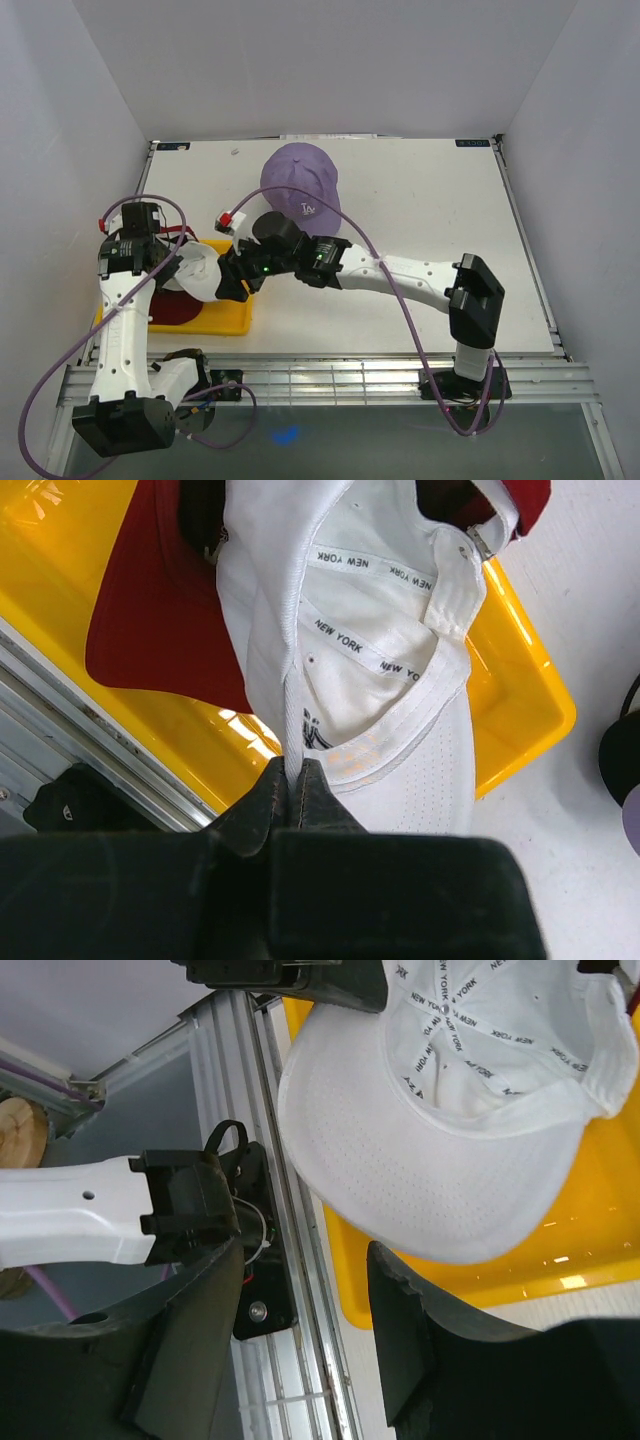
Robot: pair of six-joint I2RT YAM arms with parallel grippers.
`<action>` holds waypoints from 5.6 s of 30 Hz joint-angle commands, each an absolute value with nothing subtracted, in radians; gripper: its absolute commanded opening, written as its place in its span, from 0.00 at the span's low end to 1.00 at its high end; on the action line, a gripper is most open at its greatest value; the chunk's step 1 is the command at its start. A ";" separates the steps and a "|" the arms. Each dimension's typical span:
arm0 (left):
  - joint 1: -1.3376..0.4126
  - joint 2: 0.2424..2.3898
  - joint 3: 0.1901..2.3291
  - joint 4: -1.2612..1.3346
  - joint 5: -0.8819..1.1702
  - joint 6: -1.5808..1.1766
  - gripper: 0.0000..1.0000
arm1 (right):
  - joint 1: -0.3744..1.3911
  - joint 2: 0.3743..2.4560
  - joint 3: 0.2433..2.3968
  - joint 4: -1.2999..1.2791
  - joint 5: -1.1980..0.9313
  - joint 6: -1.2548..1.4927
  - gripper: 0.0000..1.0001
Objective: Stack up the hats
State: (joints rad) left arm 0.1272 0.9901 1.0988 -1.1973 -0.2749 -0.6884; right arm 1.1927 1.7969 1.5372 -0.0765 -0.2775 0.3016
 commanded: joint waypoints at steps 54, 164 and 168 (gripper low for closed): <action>0.127 0.888 1.127 -1.204 -0.009 -0.723 0.00 | 1.407 1.987 1.712 -0.043 0.351 0.018 0.48; -0.106 0.684 1.178 -1.049 0.118 -0.735 0.66 | 0.785 1.634 0.822 1.456 0.672 1.752 0.08; -0.107 0.683 1.178 -1.049 0.123 -0.733 0.66 | 0.804 1.673 0.824 1.493 0.680 1.750 0.08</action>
State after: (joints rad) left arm -0.1013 0.6910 1.1843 -1.0470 0.1352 -0.7483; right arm 0.7872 1.6623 0.8059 1.2587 0.6327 1.7470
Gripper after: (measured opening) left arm 0.658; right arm 0.100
